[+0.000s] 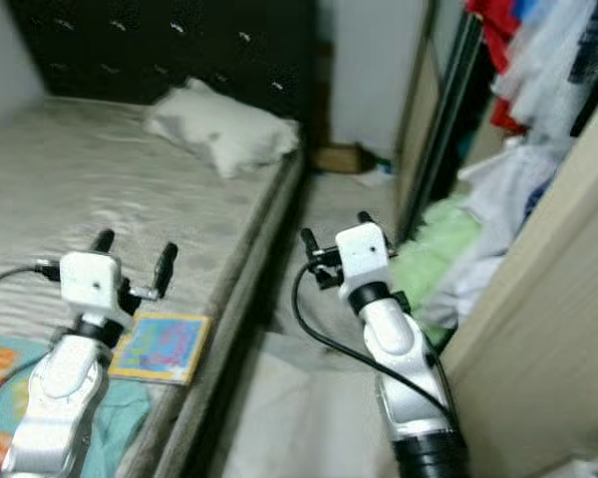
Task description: Clean up the room
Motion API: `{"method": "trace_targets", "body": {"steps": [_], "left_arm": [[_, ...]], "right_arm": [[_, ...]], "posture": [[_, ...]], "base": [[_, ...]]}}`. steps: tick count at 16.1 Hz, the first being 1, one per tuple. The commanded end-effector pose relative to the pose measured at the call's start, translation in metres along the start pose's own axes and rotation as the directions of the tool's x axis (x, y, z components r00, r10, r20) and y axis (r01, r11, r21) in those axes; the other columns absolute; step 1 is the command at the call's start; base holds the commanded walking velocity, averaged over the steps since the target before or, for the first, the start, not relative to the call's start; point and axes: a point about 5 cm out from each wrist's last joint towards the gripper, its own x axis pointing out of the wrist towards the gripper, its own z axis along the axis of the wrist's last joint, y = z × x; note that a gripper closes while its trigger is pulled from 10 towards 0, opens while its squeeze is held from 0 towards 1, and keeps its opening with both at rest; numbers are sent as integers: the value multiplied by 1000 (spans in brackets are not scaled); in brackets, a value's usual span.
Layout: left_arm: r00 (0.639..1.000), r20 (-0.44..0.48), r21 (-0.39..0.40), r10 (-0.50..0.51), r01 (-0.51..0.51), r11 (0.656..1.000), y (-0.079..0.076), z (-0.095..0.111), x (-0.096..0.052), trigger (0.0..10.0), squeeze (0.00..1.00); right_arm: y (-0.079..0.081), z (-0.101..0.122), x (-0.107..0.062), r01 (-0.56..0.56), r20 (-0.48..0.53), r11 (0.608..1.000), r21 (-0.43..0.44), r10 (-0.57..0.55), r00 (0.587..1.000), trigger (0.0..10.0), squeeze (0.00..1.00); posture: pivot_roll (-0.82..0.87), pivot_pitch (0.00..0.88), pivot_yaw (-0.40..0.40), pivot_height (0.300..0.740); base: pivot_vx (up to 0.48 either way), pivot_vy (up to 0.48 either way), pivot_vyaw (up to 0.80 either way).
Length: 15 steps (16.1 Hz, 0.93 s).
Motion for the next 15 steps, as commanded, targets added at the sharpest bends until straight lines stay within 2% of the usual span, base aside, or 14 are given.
{"method": "trace_targets", "body": {"steps": [1, 5, 6, 7, 9, 11, 15], "left_arm": [[1000, 15, 12, -17, 16, 1000, -1, 4, 2, 10000, 0], [1000, 22, 14, -10, 10, 1000, 0, 6, 3, 10000, 0], [1000, 18, -19, 19, -18, 1000, 2, 6, 3, 10000, 0], [999, 6, -53, 40, -40, 998, 3, 5, 2, 10000, 0], [998, -12, -106, 68, -69, 992, 5, 3, 2, 10000, 0], [995, -37, -204, 90, -96, 974, 7, 0, 2, 10000, 0], [994, -54, -244, 93, -103, 964, 9, -2, 3, 10000, 0]], "right_arm": [[-2, -1, -1, 10, -2, 1000, -3, -10, 1000, 10000, 0], [-1, -1, 0, 22, -3, 1000, 19, -22, 1000, 10000, 0], [-5, -5, 1, 73, -39, 992, 105, -69, 997, 10000, 0], [-7, -7, 1, 100, -60, 985, 143, -92, 994, 10000, 0], [-9, -10, 0, 121, -74, 978, 168, -110, 991, 10000, 0], [-10, -12, 1, 142, -95, 969, 203, -125, 988, 10000, 0], [-10, -15, 1, 143, -110, 969, 203, -123, 986, 10000, 0]], "posture": [[5, 0, -13, 740], [6, 0, -9, 740], [6, 0, -6, 740], [6, 0, -5, 740], [7, 0, -4, 740], [6, 0, -4, 740], [5, 0, -7, 740]], "base": [[0, 0, 569], [0, 0, 791], [0, 0, 494], [0, 0, 488], [0, 0, 497], [0, 0, 500], [0, 0, 498]]}}
